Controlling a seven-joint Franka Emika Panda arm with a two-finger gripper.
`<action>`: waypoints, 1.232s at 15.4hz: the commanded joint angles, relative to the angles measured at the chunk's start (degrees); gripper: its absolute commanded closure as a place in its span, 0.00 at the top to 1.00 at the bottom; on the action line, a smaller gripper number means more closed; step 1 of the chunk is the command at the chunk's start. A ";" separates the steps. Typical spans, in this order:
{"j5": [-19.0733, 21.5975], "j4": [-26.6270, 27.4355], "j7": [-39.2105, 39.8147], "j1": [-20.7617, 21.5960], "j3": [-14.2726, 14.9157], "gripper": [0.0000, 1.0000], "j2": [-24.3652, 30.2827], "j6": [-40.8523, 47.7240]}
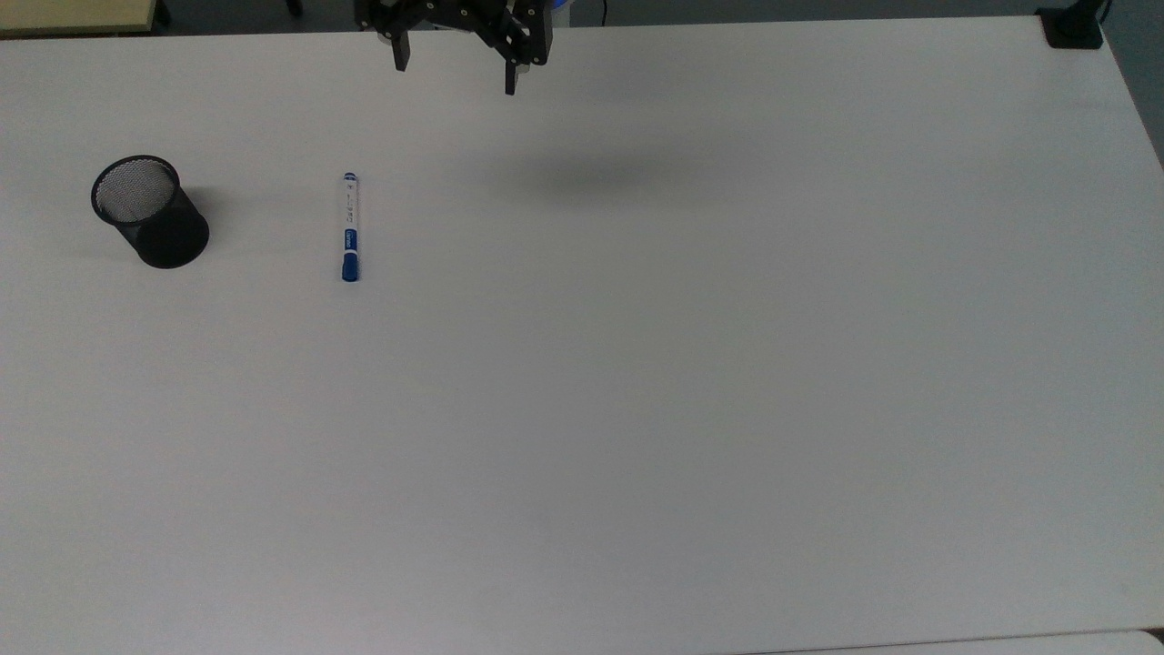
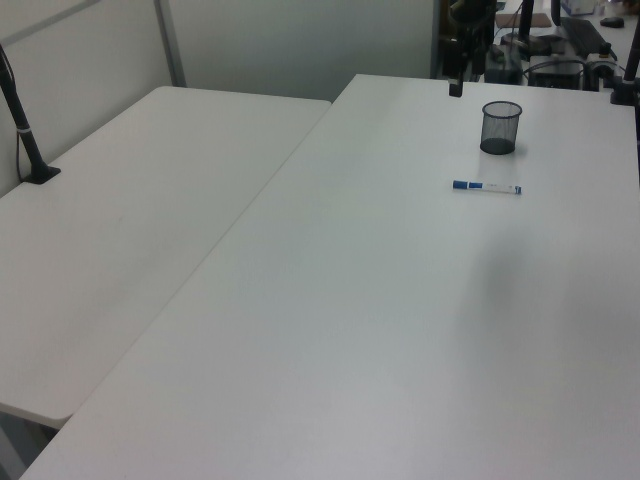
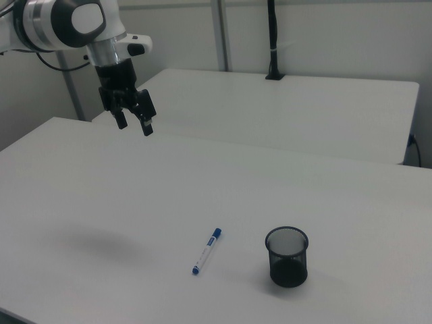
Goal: Insert the marker
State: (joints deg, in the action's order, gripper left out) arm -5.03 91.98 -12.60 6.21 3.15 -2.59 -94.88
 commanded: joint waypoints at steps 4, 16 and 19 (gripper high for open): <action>0.37 1.01 2.40 0.21 0.19 1.00 0.92 0.49; -0.15 1.54 5.12 0.47 0.19 1.00 0.49 0.57; -0.33 1.45 7.05 0.21 0.19 1.00 -0.83 0.49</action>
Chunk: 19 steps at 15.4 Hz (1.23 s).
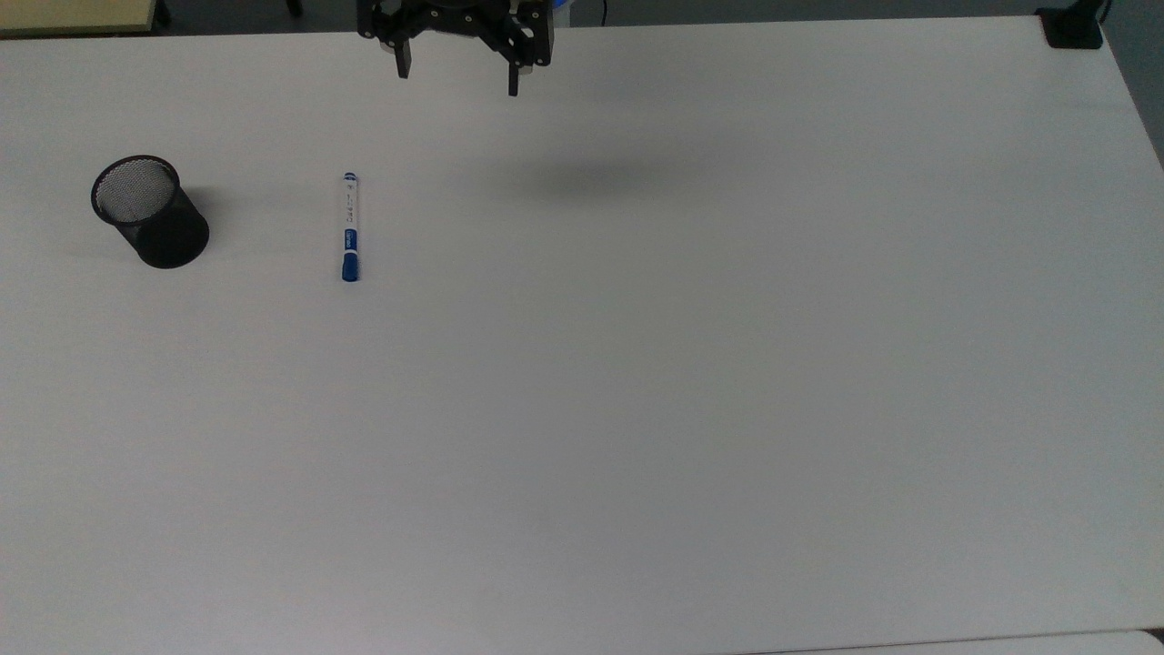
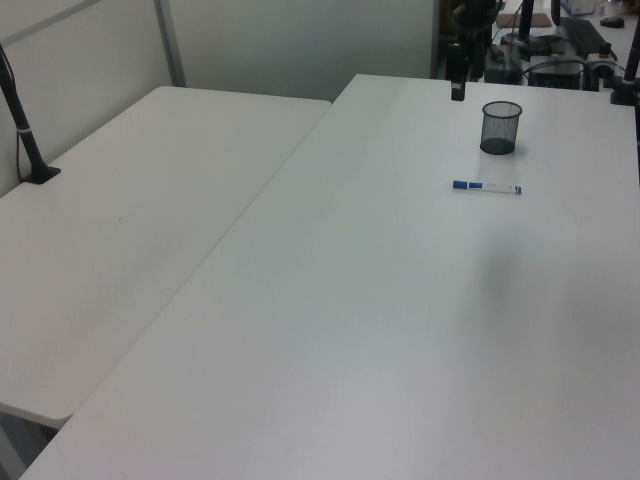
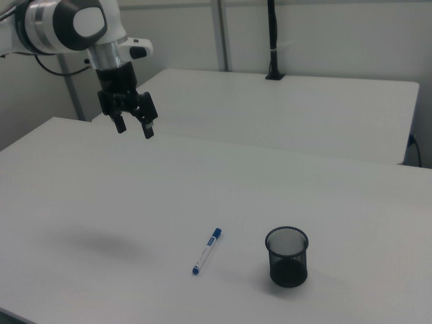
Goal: Insert the marker
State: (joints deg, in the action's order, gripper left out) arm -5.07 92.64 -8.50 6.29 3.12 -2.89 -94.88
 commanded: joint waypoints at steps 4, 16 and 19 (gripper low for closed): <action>-0.29 1.49 3.75 -1.10 0.31 1.00 -1.85 0.49; -0.29 9.49 11.49 -5.85 0.31 1.00 -7.47 -10.14; -0.38 9.58 11.67 -6.37 0.31 1.00 -11.24 -13.48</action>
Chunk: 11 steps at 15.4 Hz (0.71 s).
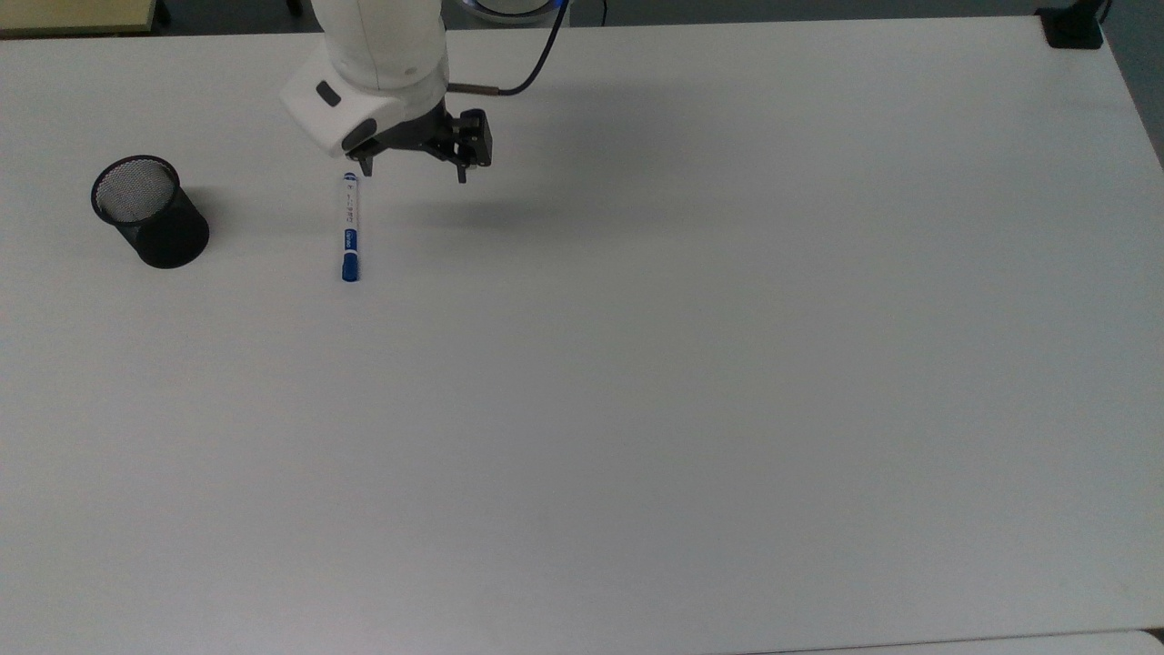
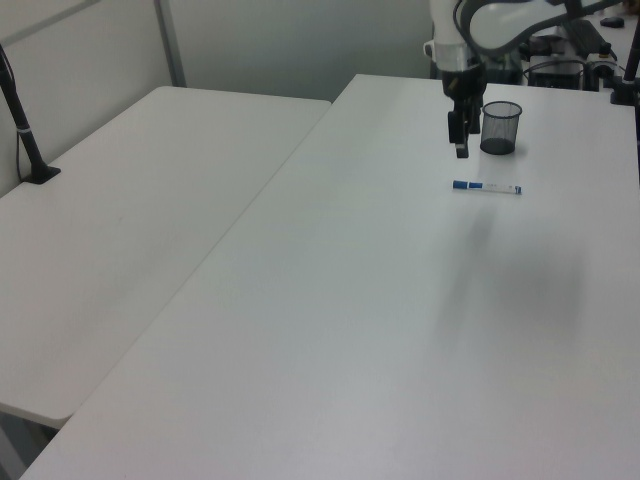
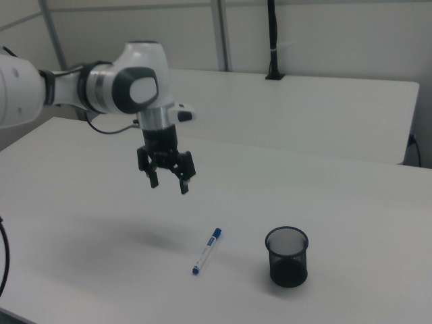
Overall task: Insert the marker
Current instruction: 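Lower the gripper onto the white blue-capped marker and grasp it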
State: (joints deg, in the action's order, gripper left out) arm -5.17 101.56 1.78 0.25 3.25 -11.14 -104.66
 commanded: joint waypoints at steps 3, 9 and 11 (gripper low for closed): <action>-0.28 0.66 1.38 -0.77 0.18 0.93 -6.08 -6.95; -2.91 0.57 2.17 -2.87 0.18 0.88 -8.46 -8.54; -3.26 0.48 2.88 -3.58 0.18 0.87 -9.59 -9.76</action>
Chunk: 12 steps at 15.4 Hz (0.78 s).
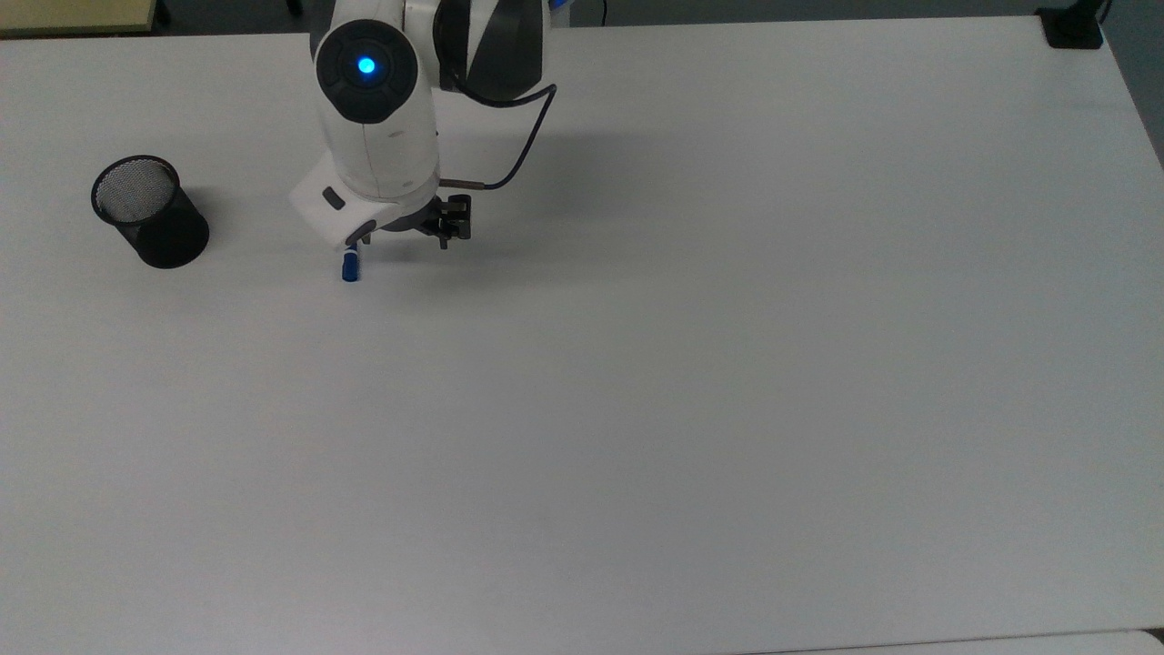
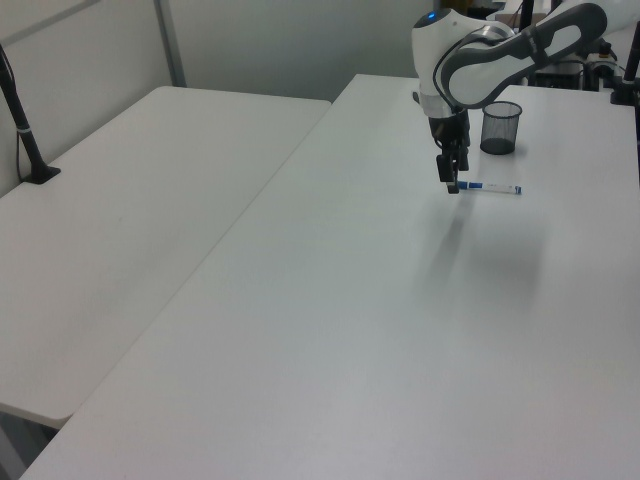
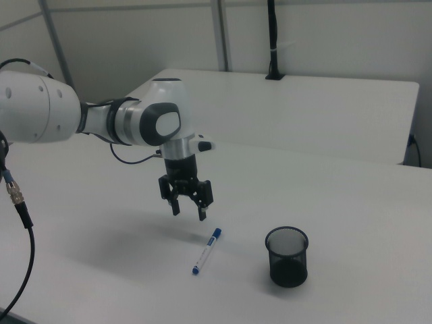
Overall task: Insert the marker
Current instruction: 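Lift the marker and carry it over the black mesh pen cup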
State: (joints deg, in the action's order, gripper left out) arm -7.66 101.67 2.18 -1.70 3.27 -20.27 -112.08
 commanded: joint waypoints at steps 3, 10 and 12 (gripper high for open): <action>-1.56 0.37 2.21 -2.52 0.24 0.82 -3.36 -6.91; -2.80 0.37 2.12 -3.93 0.15 0.54 -5.48 -10.08; -2.80 0.46 2.12 -3.93 0.16 0.43 -5.48 -10.08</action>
State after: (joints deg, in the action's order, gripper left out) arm -9.81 101.63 3.53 -5.78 3.27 -25.67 -121.02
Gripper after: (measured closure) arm 0.396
